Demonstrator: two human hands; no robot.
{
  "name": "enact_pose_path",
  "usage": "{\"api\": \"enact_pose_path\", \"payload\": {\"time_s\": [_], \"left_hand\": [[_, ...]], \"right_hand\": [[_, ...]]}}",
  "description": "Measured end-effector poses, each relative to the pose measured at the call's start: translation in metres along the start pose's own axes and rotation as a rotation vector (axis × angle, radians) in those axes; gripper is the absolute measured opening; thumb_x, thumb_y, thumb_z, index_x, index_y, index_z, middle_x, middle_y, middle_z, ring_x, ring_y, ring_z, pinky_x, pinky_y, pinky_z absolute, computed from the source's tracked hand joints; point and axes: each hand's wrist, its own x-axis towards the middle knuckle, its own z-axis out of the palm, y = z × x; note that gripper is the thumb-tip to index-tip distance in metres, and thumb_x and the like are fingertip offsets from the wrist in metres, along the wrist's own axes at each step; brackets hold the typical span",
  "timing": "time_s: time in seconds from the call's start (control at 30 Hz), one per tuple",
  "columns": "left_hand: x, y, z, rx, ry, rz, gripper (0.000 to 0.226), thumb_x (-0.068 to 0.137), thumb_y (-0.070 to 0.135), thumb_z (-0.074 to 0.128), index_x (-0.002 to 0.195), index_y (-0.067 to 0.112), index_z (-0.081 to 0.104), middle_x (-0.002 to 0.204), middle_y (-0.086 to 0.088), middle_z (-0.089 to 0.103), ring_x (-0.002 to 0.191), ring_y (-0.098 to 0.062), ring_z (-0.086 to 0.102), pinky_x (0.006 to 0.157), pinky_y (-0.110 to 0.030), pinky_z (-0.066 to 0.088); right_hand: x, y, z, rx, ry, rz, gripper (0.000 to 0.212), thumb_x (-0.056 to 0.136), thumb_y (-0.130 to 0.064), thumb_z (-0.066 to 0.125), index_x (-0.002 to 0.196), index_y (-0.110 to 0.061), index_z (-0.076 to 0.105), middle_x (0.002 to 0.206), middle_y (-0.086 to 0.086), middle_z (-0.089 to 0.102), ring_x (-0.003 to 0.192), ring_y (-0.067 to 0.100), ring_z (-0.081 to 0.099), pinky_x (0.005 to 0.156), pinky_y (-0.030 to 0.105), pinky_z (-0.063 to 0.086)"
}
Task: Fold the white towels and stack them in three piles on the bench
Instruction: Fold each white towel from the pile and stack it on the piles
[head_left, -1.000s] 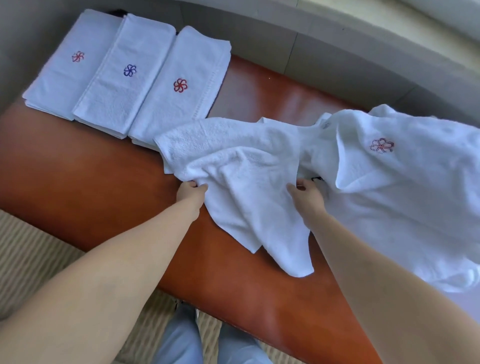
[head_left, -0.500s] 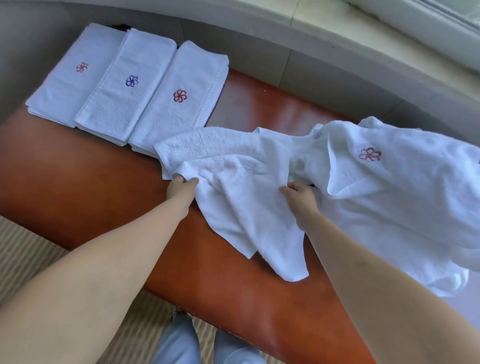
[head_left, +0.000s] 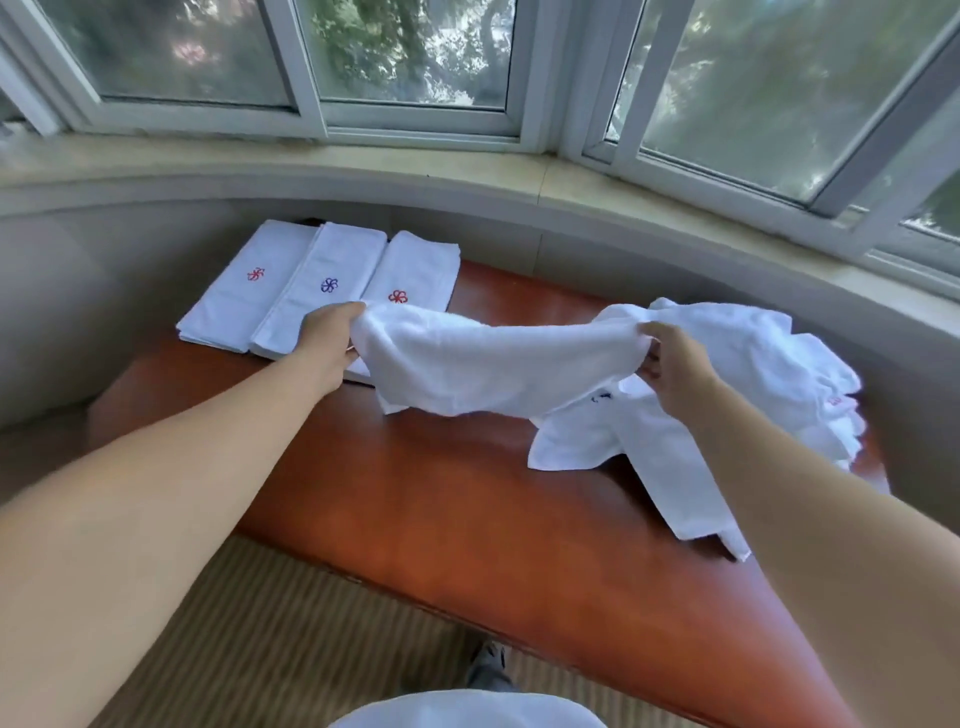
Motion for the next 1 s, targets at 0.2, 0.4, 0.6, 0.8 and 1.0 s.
{"api": "enact_pose_path", "payload": {"time_s": [0.2,0.4,0.6,0.8,1.0], "left_hand": [[-0.042,0.033,-0.031,-0.01,-0.122,0.08,0.005,0.096,0.018,0.058,0.094,0.019,0.063,0.098,-0.004,0.064,0.09,-0.024,0.06,0.086,-0.032,0.053],[-0.069,0.067,-0.037,-0.1,-0.252,0.012,0.012,0.096,0.025,0.063,0.094,0.014,0.066,0.082,-0.002,0.068,0.071,-0.018,0.065,0.072,-0.027,0.055],[-0.076,0.043,-0.025,-0.033,-0.211,-0.049,0.017,0.094,0.006,0.051,0.079,0.012,0.055,0.072,-0.002,0.053,0.061,-0.015,0.053,0.06,-0.024,0.05],[-0.076,0.045,-0.033,0.044,-0.265,-0.032,0.032,0.092,0.003,0.041,0.105,0.018,0.066,0.072,0.003,0.064,0.063,-0.011,0.058,0.056,-0.019,0.05],[-0.067,0.048,-0.026,0.057,-0.187,0.079,0.009,0.092,0.012,0.073,0.093,0.021,0.072,0.084,0.004,0.069,0.076,-0.01,0.063,0.08,-0.02,0.05]], "right_hand": [[-0.068,-0.019,-0.03,0.045,-0.062,-0.042,0.022,0.091,-0.022,0.066,0.11,-0.012,0.07,0.092,0.004,0.067,0.08,0.018,0.062,0.081,0.026,0.056],[-0.096,-0.047,-0.042,0.238,-0.007,-0.103,0.015,0.083,-0.027,0.072,0.081,-0.016,0.062,0.073,0.002,0.062,0.065,0.02,0.061,0.068,0.03,0.051],[-0.099,-0.006,-0.036,0.112,-0.005,-0.026,0.041,0.082,-0.013,0.07,0.122,-0.019,0.071,0.105,0.007,0.067,0.088,0.024,0.062,0.078,0.035,0.047],[-0.096,-0.011,-0.062,-0.103,-0.116,0.002,0.045,0.081,-0.013,0.067,0.123,-0.027,0.073,0.119,0.0,0.068,0.101,0.019,0.064,0.068,0.021,0.048],[-0.086,-0.006,-0.067,-0.091,-0.101,-0.112,0.028,0.09,-0.018,0.075,0.118,-0.016,0.077,0.109,0.007,0.074,0.085,0.013,0.068,0.073,0.024,0.055]]}}
